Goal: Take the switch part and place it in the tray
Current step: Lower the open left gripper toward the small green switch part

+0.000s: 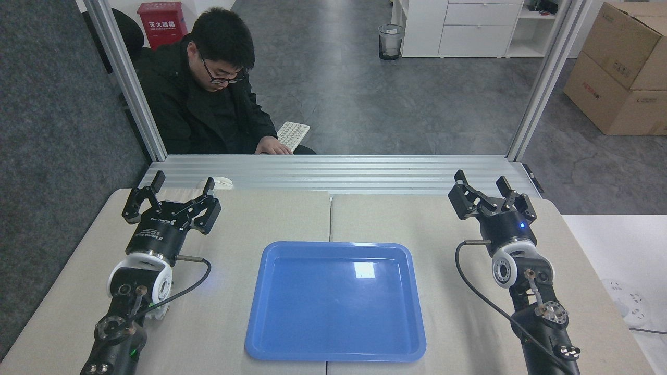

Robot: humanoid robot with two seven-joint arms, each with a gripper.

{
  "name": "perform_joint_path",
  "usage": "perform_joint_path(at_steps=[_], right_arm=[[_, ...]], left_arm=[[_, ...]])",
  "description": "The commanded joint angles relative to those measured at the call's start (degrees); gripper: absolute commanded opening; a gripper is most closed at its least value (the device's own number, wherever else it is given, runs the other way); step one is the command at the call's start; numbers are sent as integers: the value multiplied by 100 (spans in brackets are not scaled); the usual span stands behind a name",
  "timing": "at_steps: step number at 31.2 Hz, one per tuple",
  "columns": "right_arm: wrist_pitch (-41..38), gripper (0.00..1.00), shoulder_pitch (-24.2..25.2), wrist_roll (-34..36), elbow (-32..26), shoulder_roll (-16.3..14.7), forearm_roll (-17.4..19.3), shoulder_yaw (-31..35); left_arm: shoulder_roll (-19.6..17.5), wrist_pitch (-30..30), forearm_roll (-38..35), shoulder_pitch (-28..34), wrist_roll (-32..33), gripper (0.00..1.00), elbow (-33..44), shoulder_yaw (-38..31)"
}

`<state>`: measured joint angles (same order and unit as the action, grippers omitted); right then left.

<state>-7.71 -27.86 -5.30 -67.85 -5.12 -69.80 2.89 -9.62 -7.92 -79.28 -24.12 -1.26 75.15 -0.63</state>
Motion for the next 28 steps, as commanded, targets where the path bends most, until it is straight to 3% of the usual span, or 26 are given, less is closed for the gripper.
perform_joint_path(at_steps=[1,28], right_arm=[[-3,100,0,3,0,3,1,1],[-11,100,0,3,0,3,1,9]], left_arm=[[-84,-271,211,-58,283,99,26,-104],[-102,80,229,-154,372,99,167,-253]])
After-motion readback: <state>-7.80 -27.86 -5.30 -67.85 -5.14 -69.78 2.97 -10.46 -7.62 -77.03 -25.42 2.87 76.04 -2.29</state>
